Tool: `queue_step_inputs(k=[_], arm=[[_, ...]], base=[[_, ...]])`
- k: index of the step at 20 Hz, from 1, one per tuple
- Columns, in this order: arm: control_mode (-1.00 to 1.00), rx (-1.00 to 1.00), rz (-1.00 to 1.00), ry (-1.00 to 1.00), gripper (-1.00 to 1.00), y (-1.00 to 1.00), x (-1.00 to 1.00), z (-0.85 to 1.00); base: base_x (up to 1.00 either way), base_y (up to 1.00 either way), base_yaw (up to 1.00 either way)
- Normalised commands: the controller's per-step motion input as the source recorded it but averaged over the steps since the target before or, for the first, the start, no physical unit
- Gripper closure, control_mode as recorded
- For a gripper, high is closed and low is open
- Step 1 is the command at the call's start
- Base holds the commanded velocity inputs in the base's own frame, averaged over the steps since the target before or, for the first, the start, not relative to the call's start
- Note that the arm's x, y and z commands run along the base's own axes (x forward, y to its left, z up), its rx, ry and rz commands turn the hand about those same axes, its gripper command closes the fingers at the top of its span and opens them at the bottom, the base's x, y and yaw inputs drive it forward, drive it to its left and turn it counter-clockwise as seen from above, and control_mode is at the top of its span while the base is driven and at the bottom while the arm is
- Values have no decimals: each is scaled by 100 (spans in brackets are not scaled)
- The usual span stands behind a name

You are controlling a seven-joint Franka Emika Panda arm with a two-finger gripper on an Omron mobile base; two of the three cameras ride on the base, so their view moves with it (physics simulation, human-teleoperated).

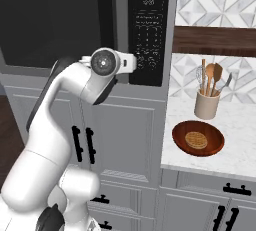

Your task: Open the microwave, place the bowl with waffle inside the microwave, then close the microwave door and turn it on.

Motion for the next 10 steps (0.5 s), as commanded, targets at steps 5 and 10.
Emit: queue_step_inputs(k=[5, 10], arm=[[-100, 0, 13, 15, 100, 96, 23, -3], [-100, -1, 15, 28, 100, 100, -10, 1]], base=[[0, 0, 0], [0, 0, 0]])
